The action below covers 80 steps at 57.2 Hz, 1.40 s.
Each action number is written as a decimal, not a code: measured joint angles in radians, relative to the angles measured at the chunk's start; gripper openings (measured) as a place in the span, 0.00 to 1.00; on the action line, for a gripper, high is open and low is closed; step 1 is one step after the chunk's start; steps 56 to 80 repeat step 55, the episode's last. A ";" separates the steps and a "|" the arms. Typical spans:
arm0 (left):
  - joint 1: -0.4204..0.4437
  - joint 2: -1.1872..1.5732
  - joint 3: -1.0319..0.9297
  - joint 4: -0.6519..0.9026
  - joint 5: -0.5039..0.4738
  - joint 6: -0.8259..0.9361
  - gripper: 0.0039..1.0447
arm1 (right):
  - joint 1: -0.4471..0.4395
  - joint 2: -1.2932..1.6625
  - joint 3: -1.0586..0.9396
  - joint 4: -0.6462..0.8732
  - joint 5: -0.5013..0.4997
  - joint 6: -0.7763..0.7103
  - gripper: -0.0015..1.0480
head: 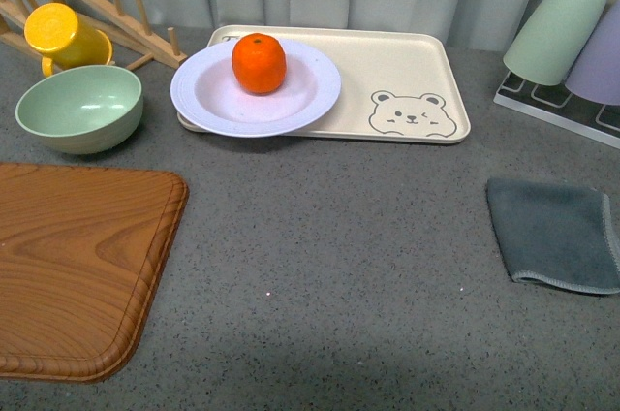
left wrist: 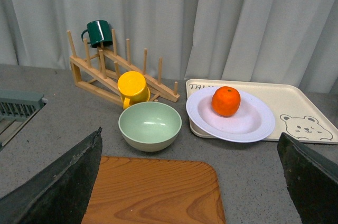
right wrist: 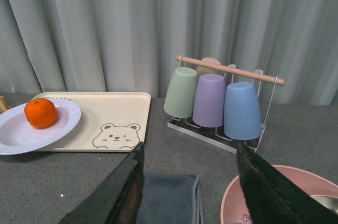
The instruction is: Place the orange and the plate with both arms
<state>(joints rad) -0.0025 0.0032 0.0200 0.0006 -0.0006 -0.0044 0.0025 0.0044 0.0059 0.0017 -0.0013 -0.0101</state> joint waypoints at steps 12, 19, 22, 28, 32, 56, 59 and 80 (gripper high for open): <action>0.000 0.000 0.000 0.000 0.000 0.000 0.94 | 0.000 0.000 0.000 0.000 0.000 0.002 0.92; 0.000 0.000 0.000 0.000 0.000 0.000 0.94 | 0.000 0.000 0.000 0.000 0.000 0.003 0.91; 0.000 0.000 0.000 0.000 0.000 0.000 0.94 | 0.000 0.000 0.000 0.000 0.000 0.003 0.91; 0.000 0.000 0.000 0.000 0.000 0.000 0.94 | 0.000 0.000 0.000 0.000 0.000 0.003 0.91; 0.000 0.000 0.000 0.000 0.000 0.000 0.94 | 0.000 0.000 0.000 0.000 0.000 0.003 0.91; 0.000 0.000 0.000 0.000 0.000 0.000 0.94 | 0.000 0.000 0.000 0.000 0.000 0.003 0.91; 0.000 0.000 0.000 0.000 0.000 0.000 0.94 | 0.000 0.000 0.000 0.000 0.000 0.003 0.91; 0.000 0.000 0.000 0.000 0.000 0.000 0.94 | 0.000 0.000 0.000 0.000 0.000 0.003 0.91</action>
